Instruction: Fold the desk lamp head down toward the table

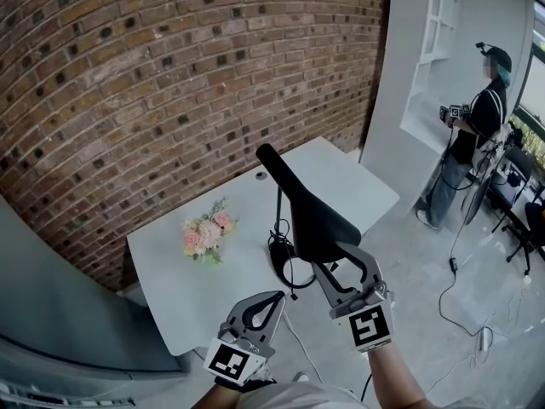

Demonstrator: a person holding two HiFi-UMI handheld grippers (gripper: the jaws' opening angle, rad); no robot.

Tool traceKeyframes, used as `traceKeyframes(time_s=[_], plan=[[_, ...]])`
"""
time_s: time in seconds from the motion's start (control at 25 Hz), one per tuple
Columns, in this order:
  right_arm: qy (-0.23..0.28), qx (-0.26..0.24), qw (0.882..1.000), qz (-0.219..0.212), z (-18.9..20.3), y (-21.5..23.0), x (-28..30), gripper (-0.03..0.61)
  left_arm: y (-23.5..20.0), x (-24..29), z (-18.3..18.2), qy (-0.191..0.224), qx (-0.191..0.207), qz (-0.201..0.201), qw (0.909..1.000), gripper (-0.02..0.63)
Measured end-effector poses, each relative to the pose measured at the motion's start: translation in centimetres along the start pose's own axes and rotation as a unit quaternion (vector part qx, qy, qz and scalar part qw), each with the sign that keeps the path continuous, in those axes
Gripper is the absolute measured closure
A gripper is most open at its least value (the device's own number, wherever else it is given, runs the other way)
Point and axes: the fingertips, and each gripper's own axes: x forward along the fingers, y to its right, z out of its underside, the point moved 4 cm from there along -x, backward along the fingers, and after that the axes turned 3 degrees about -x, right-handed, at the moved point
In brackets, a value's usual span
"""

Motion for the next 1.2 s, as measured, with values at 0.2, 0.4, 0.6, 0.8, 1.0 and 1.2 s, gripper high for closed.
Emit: traceKeyframes(time_s=[0.2, 0.4, 0.6, 0.8, 1.0, 1.2], plan=[[-0.010, 0.010, 1.000, -0.009, 1.1, -0.5, 0.4, 0.403, -0.1, -0.8, 0.2, -0.005, 0.000, -0.013, 0.9999, 0.606], [-0.017, 0.014, 1.000, -0.010, 2.0, -1.0, 0.9, 0.402, -0.4, -1.5, 0.3, -0.011, 0.002, -0.023, 0.9997, 0.606], [-0.034, 0.016, 0.999, -0.015, 3.1, -1.4, 1.4, 0.403, -0.7, -2.2, 0.3, -0.014, 0.002, -0.031, 0.9994, 0.606], [-0.058, 0.017, 0.998, -0.026, 4.4, -2.0, 2.0, 0.410, -1.2, -2.7, 0.5, -0.013, 0.004, -0.035, 0.9993, 0.606], [-0.077, 0.021, 0.996, -0.034, 5.7, -2.6, 2.8, 0.413, -1.8, -3.2, 0.7, -0.016, 0.002, -0.042, 0.9990, 0.606], [-0.098, 0.026, 0.994, -0.041, 7.1, -3.3, 3.9, 0.413, -2.9, -4.1, 0.9, -0.022, -0.003, -0.053, 0.9984, 0.606]])
